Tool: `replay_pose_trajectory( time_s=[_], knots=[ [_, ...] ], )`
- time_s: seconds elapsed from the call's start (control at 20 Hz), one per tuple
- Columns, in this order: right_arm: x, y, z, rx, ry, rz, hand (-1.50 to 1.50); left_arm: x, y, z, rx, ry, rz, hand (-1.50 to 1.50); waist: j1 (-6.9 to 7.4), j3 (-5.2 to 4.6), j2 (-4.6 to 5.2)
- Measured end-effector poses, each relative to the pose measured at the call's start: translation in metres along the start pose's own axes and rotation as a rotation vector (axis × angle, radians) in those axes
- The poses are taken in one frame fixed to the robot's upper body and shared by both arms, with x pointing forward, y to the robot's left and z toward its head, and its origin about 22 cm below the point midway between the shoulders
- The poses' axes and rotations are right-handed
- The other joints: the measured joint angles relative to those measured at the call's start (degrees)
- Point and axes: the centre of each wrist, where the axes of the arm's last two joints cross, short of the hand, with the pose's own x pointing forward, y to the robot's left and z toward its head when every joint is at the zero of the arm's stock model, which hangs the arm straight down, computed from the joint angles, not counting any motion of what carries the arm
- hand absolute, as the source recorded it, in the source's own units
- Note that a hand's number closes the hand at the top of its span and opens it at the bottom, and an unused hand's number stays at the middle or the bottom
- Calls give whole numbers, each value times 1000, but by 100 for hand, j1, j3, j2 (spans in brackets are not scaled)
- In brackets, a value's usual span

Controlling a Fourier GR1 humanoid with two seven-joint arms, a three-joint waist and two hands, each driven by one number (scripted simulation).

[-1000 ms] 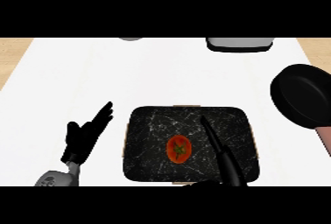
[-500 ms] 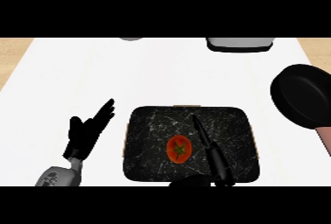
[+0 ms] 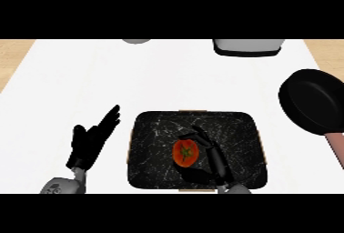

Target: Pick the tomato from the tray and place it in the pot

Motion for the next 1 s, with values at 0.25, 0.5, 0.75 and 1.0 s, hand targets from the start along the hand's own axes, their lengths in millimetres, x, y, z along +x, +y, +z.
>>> replay_pose_trajectory(
  time_s=[0.25, 0.5, 0.75, 1.0],
  knots=[
    [-7, 0, 2, -6, -57, -64, 150, 0, 7, 2, -3, 0, -4, 0, 6, -32, -40],
    [-13, 1, 4, -38, -145, -78, 150, -3, 11, 3, -4, 6, -3, 0, 11, -51, -50],
    [-25, -86, 6, 18, -179, -36, 150, 0, 11, 4, 11, 4, 0, 0, -1, 19, -9],
    [-25, -215, 31, 108, -115, 103, 150, 2, 11, 3, 18, -7, 5, 0, -78, 74, 127]
  ],
)
